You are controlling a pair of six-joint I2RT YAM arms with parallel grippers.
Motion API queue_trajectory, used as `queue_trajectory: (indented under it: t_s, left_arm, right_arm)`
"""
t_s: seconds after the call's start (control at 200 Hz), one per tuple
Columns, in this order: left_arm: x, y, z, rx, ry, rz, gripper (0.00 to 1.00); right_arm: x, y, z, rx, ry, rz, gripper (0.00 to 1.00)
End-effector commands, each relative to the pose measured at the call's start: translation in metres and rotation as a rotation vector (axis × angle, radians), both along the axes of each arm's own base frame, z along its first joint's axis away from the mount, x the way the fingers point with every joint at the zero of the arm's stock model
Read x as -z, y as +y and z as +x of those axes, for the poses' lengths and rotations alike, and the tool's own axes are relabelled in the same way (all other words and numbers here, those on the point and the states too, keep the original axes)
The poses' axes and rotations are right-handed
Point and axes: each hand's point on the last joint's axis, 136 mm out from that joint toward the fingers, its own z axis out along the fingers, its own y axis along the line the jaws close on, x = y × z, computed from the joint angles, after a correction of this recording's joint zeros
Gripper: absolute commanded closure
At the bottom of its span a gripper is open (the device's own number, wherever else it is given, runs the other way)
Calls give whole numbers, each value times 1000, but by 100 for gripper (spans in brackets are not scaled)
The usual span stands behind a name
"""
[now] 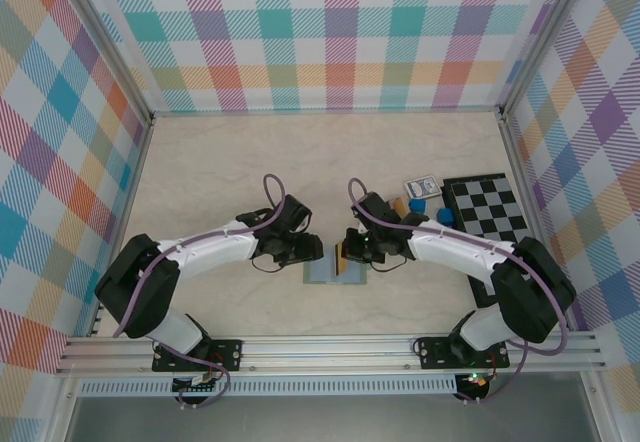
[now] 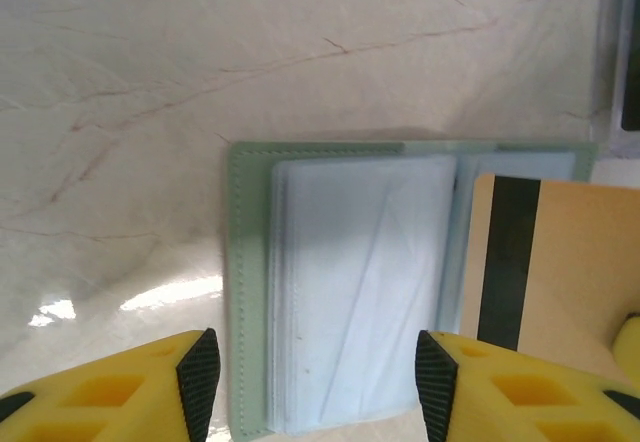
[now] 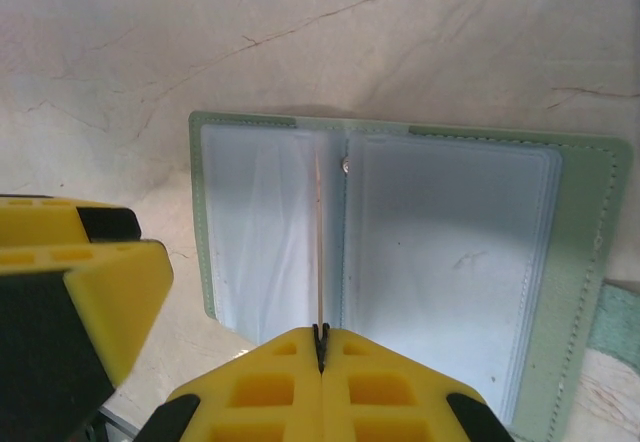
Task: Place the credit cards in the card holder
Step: Flip over the card slot on the card holder, then insert the credit card into the card slot.
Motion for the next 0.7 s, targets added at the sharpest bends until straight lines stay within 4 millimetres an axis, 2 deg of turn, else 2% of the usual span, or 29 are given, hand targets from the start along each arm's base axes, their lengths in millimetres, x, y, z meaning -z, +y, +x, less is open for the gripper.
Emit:
queue_trajectory:
  t_s: [0.0, 0.14, 0.405, 0.695]
  left_arm:
    - [12, 5, -2, -22, 45, 15, 44]
    - [22, 5, -4, -19, 64, 22, 46]
    - [41, 5, -10, -17, 98, 14, 56]
    - [38, 5, -10, -23, 86, -1, 56]
  right_arm:
    - [-7, 10, 4, -6, -22, 88, 98]
    - [3, 11, 1, -10, -19, 108, 98]
    - [26, 19, 0, -5, 7, 160, 98]
    - [44, 22, -6, 14, 72, 175, 98]
